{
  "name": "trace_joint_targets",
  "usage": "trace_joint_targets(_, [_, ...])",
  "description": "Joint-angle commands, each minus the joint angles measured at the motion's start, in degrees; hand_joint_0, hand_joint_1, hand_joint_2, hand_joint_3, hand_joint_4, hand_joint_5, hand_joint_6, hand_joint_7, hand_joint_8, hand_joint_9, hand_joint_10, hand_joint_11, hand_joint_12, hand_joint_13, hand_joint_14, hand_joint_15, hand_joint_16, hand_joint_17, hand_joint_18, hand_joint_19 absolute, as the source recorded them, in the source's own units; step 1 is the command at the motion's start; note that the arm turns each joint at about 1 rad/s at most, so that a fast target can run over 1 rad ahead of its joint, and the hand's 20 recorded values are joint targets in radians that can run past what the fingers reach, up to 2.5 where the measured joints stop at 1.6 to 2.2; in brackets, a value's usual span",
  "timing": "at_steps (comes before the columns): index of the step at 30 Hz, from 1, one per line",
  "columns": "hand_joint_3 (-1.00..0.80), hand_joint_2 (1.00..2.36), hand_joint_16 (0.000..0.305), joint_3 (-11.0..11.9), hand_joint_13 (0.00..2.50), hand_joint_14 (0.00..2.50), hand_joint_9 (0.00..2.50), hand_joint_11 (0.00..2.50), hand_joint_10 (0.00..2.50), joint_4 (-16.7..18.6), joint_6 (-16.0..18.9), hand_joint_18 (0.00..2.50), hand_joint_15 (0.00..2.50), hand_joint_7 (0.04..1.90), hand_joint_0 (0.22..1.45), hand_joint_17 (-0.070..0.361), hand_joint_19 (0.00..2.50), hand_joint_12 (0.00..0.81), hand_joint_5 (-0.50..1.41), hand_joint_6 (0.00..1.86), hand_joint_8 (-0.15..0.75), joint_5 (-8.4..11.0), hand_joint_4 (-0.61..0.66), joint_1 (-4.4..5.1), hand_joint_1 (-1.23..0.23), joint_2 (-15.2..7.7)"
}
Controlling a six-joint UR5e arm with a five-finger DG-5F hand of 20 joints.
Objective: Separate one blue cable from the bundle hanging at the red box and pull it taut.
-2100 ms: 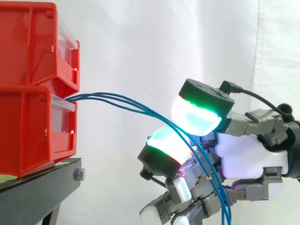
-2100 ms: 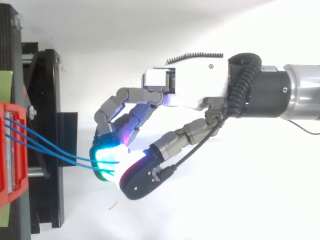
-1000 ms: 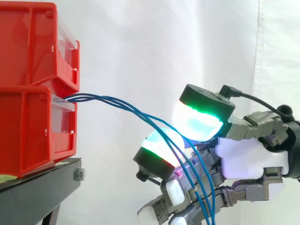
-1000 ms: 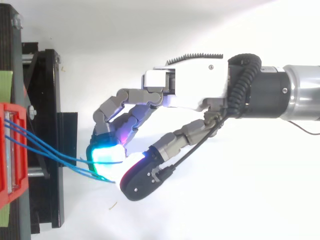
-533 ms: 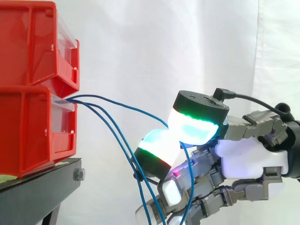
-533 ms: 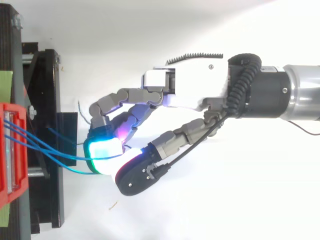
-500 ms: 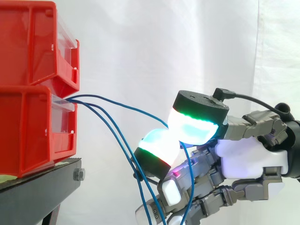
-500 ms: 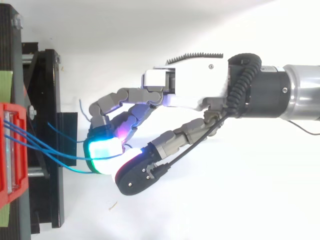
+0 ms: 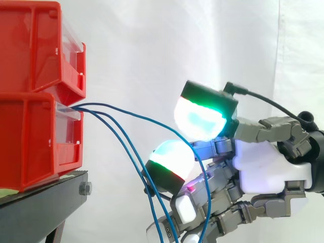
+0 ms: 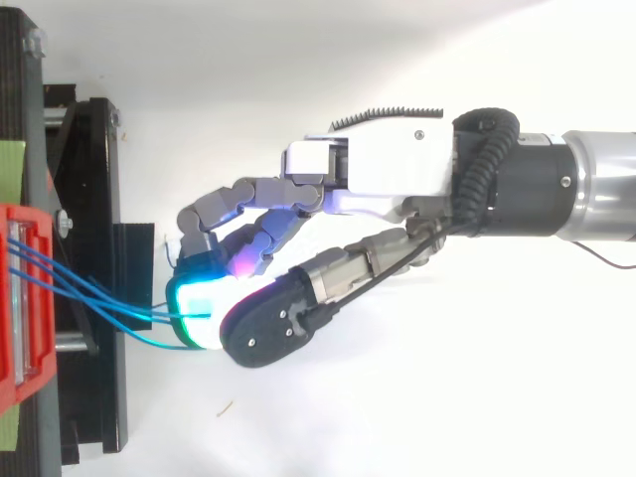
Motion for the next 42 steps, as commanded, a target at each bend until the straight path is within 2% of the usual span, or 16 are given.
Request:
trace_joint_targets(1, [-0.29, 1.01, 0.047, -0.02, 0.53, 0.01, 0.80, 0.56, 0.02, 0.08, 0.00, 0.60, 0.28, 1.34, 0.64, 0.106, 0.40, 0.355, -0.09, 0.53, 0.295, -0.05, 0.15, 0.02, -0.59, 0.00])
trace_joint_targets(5, [-0.18, 1.01, 0.049, 0.07, 0.56, 0.01, 0.80, 0.56, 0.01, 0.00, 0.00, 0.64, 0.27, 1.25, 0.69, 0.109, 0.37, 0.359, -0.12, 0.58, 0.300, 0.04, 0.15, 0.11, -0.71, 0.00])
trace_joint_targets(9, [-0.06, 1.01, 0.048, 0.07, 0.59, 0.01, 0.80, 0.58, 0.01, 0.00, 0.00, 0.67, 0.29, 1.04, 0.74, 0.108, 0.37, 0.355, -0.16, 0.70, 0.289, 0.04, 0.16, 0.02, -0.77, 0.00])
trace_joint_targets(13, [-0.25, 1.01, 0.047, -0.02, 0.59, 0.01, 0.79, 0.59, 0.01, 0.17, 0.00, 0.68, 0.29, 1.03, 0.67, 0.106, 0.37, 0.351, -0.17, 0.71, 0.283, 0.04, 0.16, 0.11, -0.76, 0.00])
trace_joint_targets(14, [-0.42, 1.00, 0.047, 0.07, 0.58, 0.01, 0.78, 0.59, 0.01, 0.17, 0.00, 0.67, 0.29, 1.03, 0.59, 0.107, 0.38, 0.350, -0.17, 0.71, 0.283, 0.04, 0.17, 0.11, -0.71, 0.00])
trace_joint_targets(17, [-0.49, 1.00, 0.048, -0.02, 0.58, 0.01, 0.82, 0.59, 0.01, 0.08, 0.00, 0.65, 0.30, 1.10, 0.58, 0.108, 0.41, 0.348, -0.14, 0.66, 0.292, 0.04, 0.17, 0.02, -0.55, 0.00])
trace_joint_targets(22, [-0.39, 1.01, 0.047, -0.02, 0.58, 0.01, 0.84, 0.59, 0.02, 0.08, 0.00, 0.62, 0.30, 1.22, 0.65, 0.106, 0.43, 0.345, -0.12, 0.57, 0.288, 0.04, 0.15, 0.11, -0.47, 0.00])
trace_joint_targets(24, [-0.25, 1.01, 0.048, -0.02, 0.59, 0.01, 0.85, 0.58, 0.01, 0.17, 0.00, 0.63, 0.30, 1.22, 0.66, 0.107, 0.44, 0.350, -0.11, 0.58, 0.293, 0.04, 0.15, 0.11, -0.49, 0.00])
trace_joint_targets(26, [-0.09, 1.00, 0.052, -0.02, 0.62, 0.01, 0.87, 0.59, 0.01, 0.17, 0.00, 0.68, 0.30, 1.12, 0.70, 0.117, 0.41, 0.370, -0.14, 0.65, 0.318, -0.05, 0.19, 0.11, -0.64, 0.00])
trace_joint_targets(28, [-0.06, 1.17, 0.054, 0.07, 0.64, 0.01, 0.89, 0.61, 0.01, 0.17, 0.00, 0.71, 0.30, 1.03, 0.66, 0.122, 0.38, 0.384, -0.16, 0.72, 0.332, -0.05, 0.21, 0.11, -0.70, 0.00])
trace_joint_targets(29, [-0.06, 1.30, 0.055, -0.02, 0.65, 0.01, 0.90, 0.64, 0.01, 0.17, 0.00, 0.73, 0.29, 0.93, 0.64, 0.124, 0.37, 0.386, -0.19, 0.80, 0.334, -0.05, 0.19, 0.11, -0.75, 0.00])
trace_joint_targets(34, [-0.06, 1.34, 0.055, -0.02, 0.66, 0.01, 0.90, 0.67, 0.01, 0.17, 0.00, 0.74, 0.30, 0.89, 0.64, 0.124, 0.36, 0.385, -0.21, 0.87, 0.317, -0.05, 0.17, 0.11, -0.79, 0.00])
trace_joint_targets(37, [-0.08, 1.22, 0.056, -0.02, 0.66, 0.01, 0.90, 0.67, 0.01, 0.17, 0.00, 0.75, 0.30, 0.88, 0.65, 0.125, 0.35, 0.387, -0.21, 0.88, 0.319, -0.13, 0.18, 0.11, -0.81, 0.00])
trace_joint_targets(38, [-0.07, 1.06, 0.055, -0.02, 0.66, 0.01, 0.89, 0.67, 0.01, 0.08, 0.00, 0.75, 0.30, 0.87, 0.67, 0.124, 0.35, 0.385, -0.21, 0.87, 0.316, -0.13, 0.19, 0.11, -0.81, 0.00])
trace_joint_targets(39, [-0.15, 1.01, 0.052, -0.02, 0.63, 0.01, 0.88, 0.68, 0.01, 0.00, 0.00, 0.72, 0.31, 0.90, 0.65, 0.116, 0.37, 0.371, -0.21, 0.86, 0.304, -0.05, 0.18, 0.11, -0.76, 0.00])
trace_joint_targets(42, [-0.41, 1.01, 0.048, -0.02, 0.60, 0.01, 0.85, 0.68, 0.01, 0.08, 0.00, 0.67, 0.31, 0.93, 0.58, 0.109, 0.40, 0.355, -0.21, 0.84, 0.292, -0.13, 0.18, 0.11, -0.66, 0.00])
